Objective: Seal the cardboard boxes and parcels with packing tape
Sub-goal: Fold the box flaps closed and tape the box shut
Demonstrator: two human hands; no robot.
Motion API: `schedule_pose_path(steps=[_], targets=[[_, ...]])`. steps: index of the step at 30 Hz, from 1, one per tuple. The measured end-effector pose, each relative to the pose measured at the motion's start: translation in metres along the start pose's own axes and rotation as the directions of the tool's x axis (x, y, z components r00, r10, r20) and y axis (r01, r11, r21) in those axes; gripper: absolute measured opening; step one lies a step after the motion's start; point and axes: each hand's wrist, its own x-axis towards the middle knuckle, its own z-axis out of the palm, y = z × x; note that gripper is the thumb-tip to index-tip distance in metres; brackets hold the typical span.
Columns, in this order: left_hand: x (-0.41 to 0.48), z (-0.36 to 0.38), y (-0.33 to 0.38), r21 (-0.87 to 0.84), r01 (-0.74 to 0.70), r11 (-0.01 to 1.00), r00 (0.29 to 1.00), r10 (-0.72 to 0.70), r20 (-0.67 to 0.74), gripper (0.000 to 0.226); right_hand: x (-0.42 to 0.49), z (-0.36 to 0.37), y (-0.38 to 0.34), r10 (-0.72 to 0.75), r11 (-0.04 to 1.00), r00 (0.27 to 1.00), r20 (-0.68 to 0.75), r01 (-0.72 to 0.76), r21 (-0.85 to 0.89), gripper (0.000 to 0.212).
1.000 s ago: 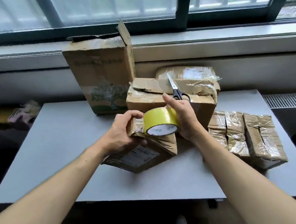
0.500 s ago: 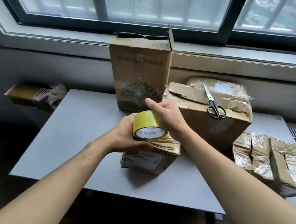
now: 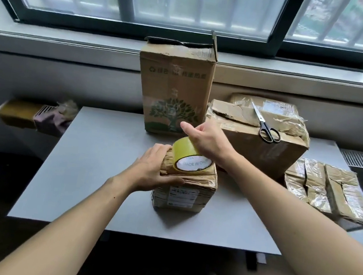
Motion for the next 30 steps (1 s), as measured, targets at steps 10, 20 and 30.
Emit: schedule_pose_path(steps=[10, 20, 30], targets=[[0.013, -0.015, 0.019, 0.323, 0.021, 0.946, 0.986, -0.073, 0.149, 0.105, -0.017, -0.031, 0.024, -0.043, 0.945, 0.994, -0.105, 0.006, -0.327, 0.062], [0.032, -0.008, 0.035, 0.238, 0.006, 0.971, 0.995, -0.029, 0.094, 0.046, -0.016, -0.046, 0.044, -0.033, 0.996, 0.996, -0.085, 0.026, -0.081, 0.059], [0.060, 0.010, 0.076, 0.409, 0.260, 0.875, 0.965, -0.225, -0.134, 0.061, -0.013, -0.042, 0.059, -0.027, 0.990, 0.999, -0.030, 0.031, 0.136, 0.052]])
